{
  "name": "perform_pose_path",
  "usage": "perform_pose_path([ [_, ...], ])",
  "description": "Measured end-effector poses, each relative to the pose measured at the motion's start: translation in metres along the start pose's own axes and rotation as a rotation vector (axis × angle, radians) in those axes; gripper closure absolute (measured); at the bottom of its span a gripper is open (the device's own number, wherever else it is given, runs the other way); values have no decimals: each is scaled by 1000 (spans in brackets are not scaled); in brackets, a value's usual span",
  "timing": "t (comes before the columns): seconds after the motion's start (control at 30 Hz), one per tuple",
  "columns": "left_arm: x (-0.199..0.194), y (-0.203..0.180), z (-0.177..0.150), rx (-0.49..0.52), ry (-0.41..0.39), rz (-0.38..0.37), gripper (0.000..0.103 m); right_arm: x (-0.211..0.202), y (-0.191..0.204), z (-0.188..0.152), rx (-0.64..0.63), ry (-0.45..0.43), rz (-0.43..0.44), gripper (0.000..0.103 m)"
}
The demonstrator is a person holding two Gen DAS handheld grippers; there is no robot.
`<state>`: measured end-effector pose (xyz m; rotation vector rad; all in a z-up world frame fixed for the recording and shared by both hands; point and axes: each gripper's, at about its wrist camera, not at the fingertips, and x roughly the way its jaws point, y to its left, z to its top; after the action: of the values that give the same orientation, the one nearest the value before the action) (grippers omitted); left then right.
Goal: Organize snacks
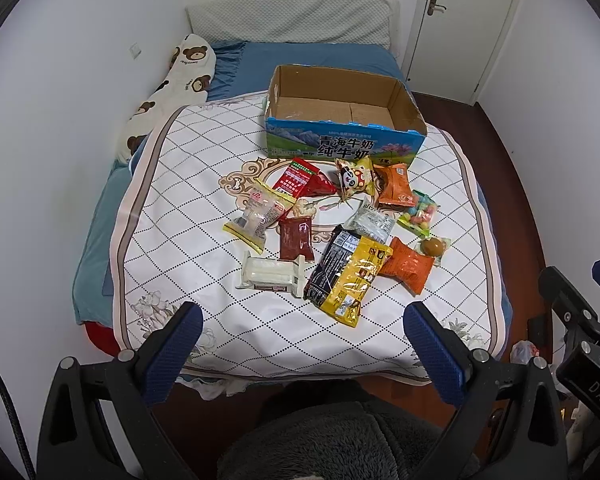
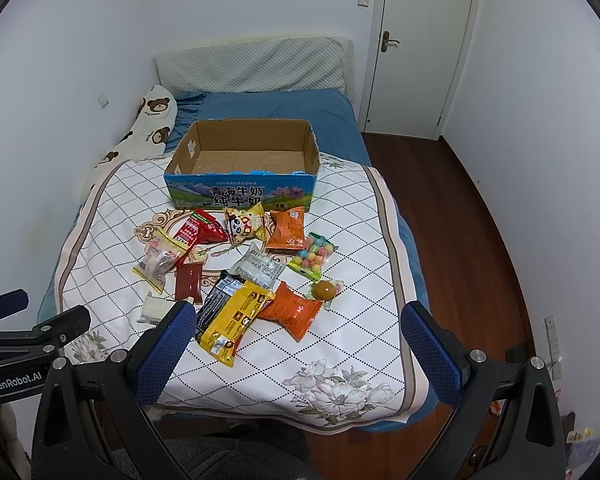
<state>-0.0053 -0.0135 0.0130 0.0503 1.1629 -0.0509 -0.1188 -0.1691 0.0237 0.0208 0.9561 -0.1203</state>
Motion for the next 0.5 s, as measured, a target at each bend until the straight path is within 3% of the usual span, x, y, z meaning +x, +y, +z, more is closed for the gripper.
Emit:
perform_pose_path([
  [0.5, -3, 2, 4, -2, -11, -1, 0, 0, 0, 3, 5, -2, 3, 0],
])
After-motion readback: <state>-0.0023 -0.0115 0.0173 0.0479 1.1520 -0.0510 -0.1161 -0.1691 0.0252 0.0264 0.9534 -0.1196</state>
